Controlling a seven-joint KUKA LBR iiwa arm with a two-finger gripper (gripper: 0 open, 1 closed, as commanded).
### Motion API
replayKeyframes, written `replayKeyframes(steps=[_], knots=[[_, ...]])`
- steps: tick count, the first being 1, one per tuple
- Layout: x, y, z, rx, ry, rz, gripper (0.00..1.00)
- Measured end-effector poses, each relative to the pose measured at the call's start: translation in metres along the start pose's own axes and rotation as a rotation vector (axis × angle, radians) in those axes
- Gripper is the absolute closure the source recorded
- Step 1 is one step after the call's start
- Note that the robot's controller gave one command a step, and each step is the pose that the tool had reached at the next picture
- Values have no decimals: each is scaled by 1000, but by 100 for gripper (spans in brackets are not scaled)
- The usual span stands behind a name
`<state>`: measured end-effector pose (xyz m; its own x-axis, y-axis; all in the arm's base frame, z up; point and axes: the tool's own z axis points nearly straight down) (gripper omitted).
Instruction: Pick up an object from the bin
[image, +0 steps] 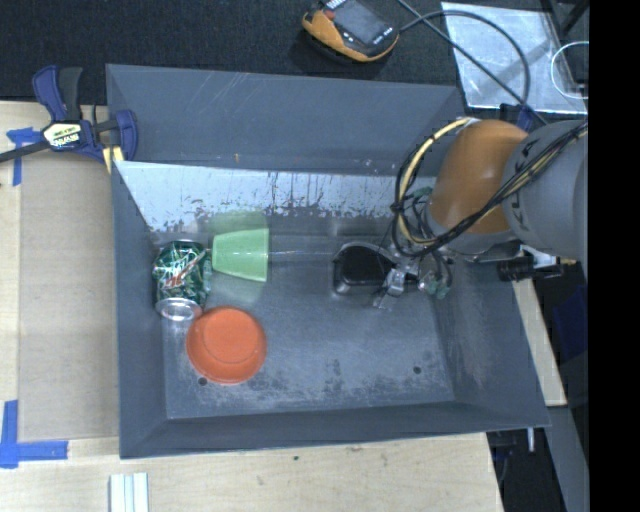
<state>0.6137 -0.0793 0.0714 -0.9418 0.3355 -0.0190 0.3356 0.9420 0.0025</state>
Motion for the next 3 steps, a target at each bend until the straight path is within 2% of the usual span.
replayKeyframes(steps=[1, 2, 3], knots=[[1, 0, -3, 0, 1, 0, 100], [4, -1, -18, 3, 13, -1, 100], [2, 0, -33, 1, 8, -2, 100]])
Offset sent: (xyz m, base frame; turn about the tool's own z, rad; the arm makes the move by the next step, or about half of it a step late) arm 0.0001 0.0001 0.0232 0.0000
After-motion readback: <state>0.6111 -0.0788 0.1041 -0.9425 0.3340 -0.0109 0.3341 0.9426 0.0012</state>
